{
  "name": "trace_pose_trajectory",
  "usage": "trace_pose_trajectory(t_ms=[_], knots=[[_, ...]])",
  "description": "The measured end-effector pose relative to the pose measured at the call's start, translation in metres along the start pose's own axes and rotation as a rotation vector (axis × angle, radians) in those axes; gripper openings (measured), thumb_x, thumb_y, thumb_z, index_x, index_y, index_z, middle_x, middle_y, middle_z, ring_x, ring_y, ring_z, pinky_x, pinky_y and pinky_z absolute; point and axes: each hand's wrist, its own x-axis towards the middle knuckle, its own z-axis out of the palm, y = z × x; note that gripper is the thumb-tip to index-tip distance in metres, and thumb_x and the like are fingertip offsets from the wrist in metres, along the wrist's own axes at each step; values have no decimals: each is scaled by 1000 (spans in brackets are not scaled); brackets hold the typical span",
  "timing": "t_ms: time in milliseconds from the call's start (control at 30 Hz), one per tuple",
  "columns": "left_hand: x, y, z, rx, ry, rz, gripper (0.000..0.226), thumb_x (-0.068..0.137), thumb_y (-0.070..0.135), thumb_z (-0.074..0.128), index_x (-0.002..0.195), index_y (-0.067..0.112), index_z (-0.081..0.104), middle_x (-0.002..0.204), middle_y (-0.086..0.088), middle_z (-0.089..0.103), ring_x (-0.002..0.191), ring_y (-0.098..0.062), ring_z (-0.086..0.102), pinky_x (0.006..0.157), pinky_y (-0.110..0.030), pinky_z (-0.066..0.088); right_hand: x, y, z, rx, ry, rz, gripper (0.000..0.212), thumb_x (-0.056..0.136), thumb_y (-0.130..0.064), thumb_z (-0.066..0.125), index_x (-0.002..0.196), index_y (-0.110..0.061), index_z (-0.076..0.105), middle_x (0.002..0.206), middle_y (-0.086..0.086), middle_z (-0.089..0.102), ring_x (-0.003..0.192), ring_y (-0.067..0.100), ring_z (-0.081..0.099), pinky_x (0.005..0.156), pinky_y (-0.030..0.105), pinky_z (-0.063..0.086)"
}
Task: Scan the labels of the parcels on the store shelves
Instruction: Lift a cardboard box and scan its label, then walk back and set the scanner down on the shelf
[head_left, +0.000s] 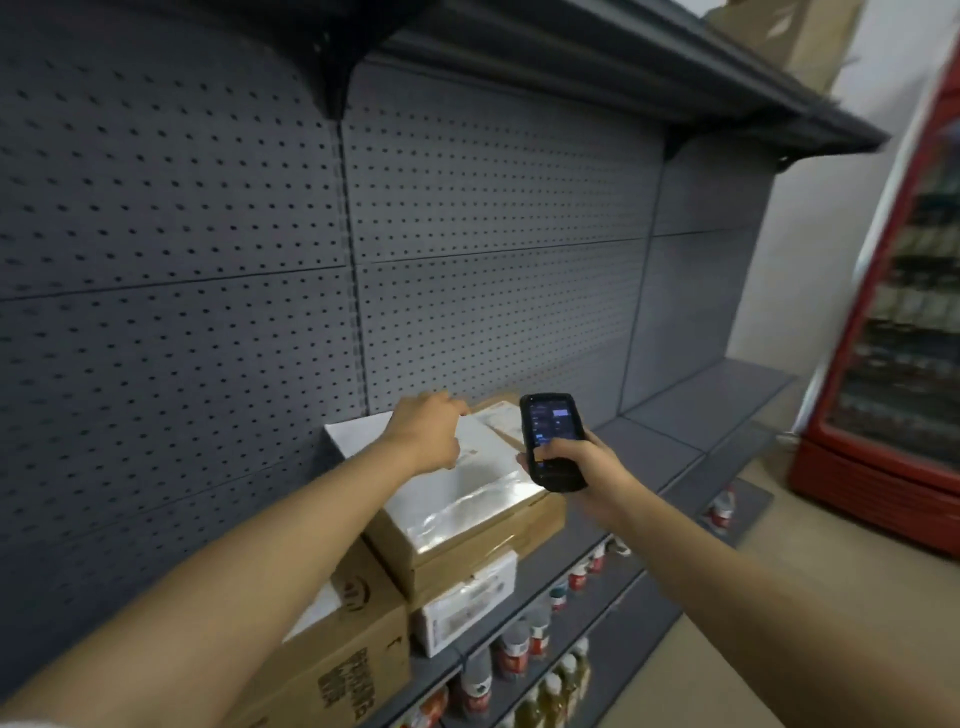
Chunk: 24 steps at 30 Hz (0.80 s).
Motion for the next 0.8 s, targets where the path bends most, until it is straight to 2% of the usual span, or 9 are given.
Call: trace_pose_trajectory(t_ms=[100, 167, 267, 333, 400, 533, 633, 733, 800], knots=[[33, 58, 9, 1, -3, 134, 51, 87, 19, 59, 137, 20, 50, 135, -3, 53, 122, -25, 51, 99, -35, 40, -16, -19, -47, -38, 114, -49, 58, 71, 5, 69, 127, -3, 54, 109, 23, 66, 90, 35, 69, 62, 35, 56], [55, 100, 14, 15, -9, 221, 48, 85, 23, 60, 133, 20, 52, 131, -4, 55, 119, -25, 53, 98, -36, 41, -27, -33, -82, -48, 199, -83, 66, 61, -1, 70, 125, -2, 55, 103, 21, 66, 90, 34, 67, 64, 35, 54], [84, 164, 22, -2, -16, 323, 46, 86, 20, 58, 132, 20, 52, 130, -5, 55, 119, -26, 53, 98, -36, 41, -45, -55, -140, -29, 290, -119, 49, 71, 8, 64, 118, -4, 57, 99, 21, 64, 86, 33, 66, 67, 35, 55], [101, 204, 27, -38, -22, 379, 47, 84, 18, 60, 131, 19, 54, 130, -6, 55, 120, -27, 53, 99, -36, 41, -60, -69, -173, -31, 366, -125, 43, 76, 11, 60, 115, -6, 58, 91, 18, 66, 71, 26, 70, 57, 29, 55], [114, 243, 32, -54, -18, 431, 47, 85, 18, 60, 131, 19, 54, 130, -7, 55, 122, -27, 53, 100, -36, 41, -73, -84, -205, -34, 434, -146, 46, 71, 10, 62, 116, 1, 58, 88, 19, 65, 69, 26, 67, 55, 27, 55], [135, 311, 43, -57, -28, 523, 45, 86, 19, 60, 131, 18, 54, 130, -7, 54, 123, -27, 52, 100, -36, 40, -94, -106, -261, -30, 549, -191, 39, 74, 11, 62, 111, 1, 58, 100, 25, 61, 92, 38, 62, 70, 39, 55], [150, 349, 51, -76, -33, 577, 39, 86, 18, 59, 125, 19, 57, 128, -6, 55, 120, -27, 53, 98, -36, 41, -107, -112, -291, 0, 603, -216, 43, 62, 5, 68, 104, -3, 59, 105, 27, 62, 105, 47, 62, 93, 53, 50], [161, 379, 57, -100, -49, 614, 39, 87, 20, 59, 125, 19, 57, 126, -6, 56, 118, -27, 54, 95, -35, 42, -115, -112, -315, 8, 659, -219, 52, 64, 6, 68, 114, -4, 58, 105, 25, 65, 113, 51, 59, 98, 55, 47], [169, 394, 63, -98, -55, 634, 37, 87, 23, 59, 125, 18, 58, 124, -6, 56, 117, -26, 55, 95, -34, 43, -116, -111, -331, 16, 681, -231, 43, 72, 11, 64, 111, -3, 57, 98, 23, 66, 106, 50, 63, 99, 54, 46]])
